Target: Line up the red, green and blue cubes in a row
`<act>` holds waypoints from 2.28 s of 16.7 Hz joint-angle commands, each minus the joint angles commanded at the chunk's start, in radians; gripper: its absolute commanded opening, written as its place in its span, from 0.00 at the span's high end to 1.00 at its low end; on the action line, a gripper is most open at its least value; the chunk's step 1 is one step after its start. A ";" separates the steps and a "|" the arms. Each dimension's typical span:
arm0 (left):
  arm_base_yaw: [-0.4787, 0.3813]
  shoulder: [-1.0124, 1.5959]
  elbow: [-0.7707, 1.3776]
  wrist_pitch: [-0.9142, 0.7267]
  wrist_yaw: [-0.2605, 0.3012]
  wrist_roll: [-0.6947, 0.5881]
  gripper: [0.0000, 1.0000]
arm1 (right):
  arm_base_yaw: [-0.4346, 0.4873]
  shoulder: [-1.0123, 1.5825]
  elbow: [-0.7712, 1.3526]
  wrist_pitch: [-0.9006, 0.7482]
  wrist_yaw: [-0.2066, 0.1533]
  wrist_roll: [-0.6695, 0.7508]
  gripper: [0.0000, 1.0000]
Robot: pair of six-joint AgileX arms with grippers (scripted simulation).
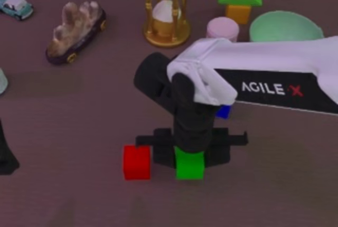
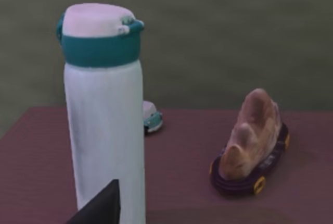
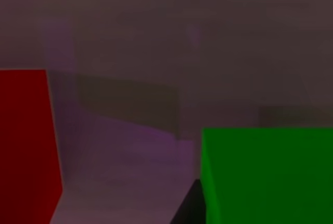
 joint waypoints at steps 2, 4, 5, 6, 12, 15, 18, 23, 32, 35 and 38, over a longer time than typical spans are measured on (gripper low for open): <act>0.000 0.000 0.000 0.000 0.000 0.000 0.00 | 0.000 0.000 0.000 0.000 0.000 0.000 0.32; 0.000 0.000 0.000 0.000 0.000 0.000 0.00 | 0.000 0.000 0.000 0.000 0.000 0.000 0.17; 0.000 0.000 0.000 0.000 0.000 0.000 0.00 | 0.000 0.000 0.000 0.000 0.000 0.000 0.10; 0.000 0.000 0.000 0.000 0.000 0.000 0.00 | 0.000 0.000 0.000 0.000 0.000 0.000 0.02; 0.000 0.000 0.000 0.000 0.000 0.000 0.00 | 0.000 0.000 0.000 0.000 0.000 0.000 0.00; 0.000 0.000 0.000 0.000 0.000 0.000 0.00 | -0.002 -0.001 0.000 0.000 0.000 0.000 0.00; 0.000 0.000 0.000 0.000 0.000 0.000 0.00 | 0.002 -0.010 0.036 -0.042 0.000 0.000 0.00; 0.000 0.000 0.000 0.000 0.000 0.000 0.00 | 0.007 -0.059 0.158 -0.225 -0.001 0.000 0.00; 0.000 0.000 0.000 0.000 0.000 0.000 0.00 | -0.008 -0.044 0.208 -0.256 0.000 -0.067 0.00; 0.000 0.000 0.000 0.000 0.000 0.000 0.00 | -0.036 0.004 0.276 -0.281 0.002 -0.222 0.00; 0.000 0.000 0.000 0.000 0.000 0.000 0.00 | -0.082 0.066 0.359 -0.314 0.000 -0.449 0.00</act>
